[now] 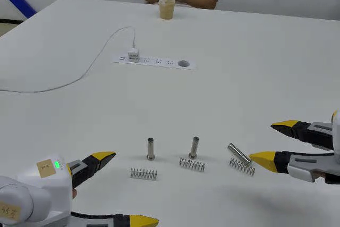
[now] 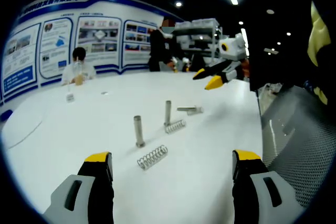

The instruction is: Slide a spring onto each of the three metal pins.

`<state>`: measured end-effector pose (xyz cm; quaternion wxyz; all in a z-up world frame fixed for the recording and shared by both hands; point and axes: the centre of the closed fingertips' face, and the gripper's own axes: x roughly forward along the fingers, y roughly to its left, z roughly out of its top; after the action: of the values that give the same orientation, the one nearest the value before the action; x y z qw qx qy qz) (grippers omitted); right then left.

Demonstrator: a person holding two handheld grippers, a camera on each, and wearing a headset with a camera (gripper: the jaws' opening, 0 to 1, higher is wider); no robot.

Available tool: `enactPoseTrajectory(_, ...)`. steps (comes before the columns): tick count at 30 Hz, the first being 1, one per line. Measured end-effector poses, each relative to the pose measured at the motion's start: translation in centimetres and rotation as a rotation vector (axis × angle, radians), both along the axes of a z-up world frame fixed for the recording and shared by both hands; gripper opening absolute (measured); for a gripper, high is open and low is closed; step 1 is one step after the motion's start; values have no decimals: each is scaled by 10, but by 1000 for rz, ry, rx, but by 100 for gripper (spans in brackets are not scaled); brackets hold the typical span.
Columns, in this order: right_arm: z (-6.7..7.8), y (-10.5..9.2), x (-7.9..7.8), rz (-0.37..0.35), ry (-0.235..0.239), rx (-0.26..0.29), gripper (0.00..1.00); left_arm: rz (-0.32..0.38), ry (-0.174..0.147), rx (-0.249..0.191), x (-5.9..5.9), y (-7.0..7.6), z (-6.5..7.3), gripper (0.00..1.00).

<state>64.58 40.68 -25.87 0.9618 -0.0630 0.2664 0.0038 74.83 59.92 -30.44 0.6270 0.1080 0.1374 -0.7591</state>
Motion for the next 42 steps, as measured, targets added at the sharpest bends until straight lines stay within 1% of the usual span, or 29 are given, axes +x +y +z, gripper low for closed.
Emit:
enactPoseTrajectory(5, -1, -6, 8, -27, 4, 13, 47, -2, 1, 0, 0, -1, -1, 96)
enactPoseTrajectory(8, -5, -9, 11, -40, 23, 11, 44, -3, 1, 1, 0, -1, -1, 96)
enactPoseTrajectory(12, -10, -11, 14, -43, 52, -10, 40, -2, 3, 2, 0, -1, -2, 95)
enactPoseTrajectory(17, -16, -13, 19, -57, 74, -9, 36, -3, 3, 2, 0, -1, -3, 95)
enactPoseTrajectory(20, -21, -15, 21, -60, 96, -14, 34, -3, 2, 4, 0, -1, -3, 95)
enactPoseTrajectory(26, -31, -22, 27, -81, 123, -5, 31, -5, 3, 5, -1, -1, -4, 95)
enactPoseTrajectory(31, -41, -19, 29, -78, 161, -2, 29, -7, 4, 7, -3, -1, -5, 94)
enactPoseTrajectory(42, -55, -18, 37, -101, 205, 21, 23, -9, 6, 11, -4, -1, -6, 94)
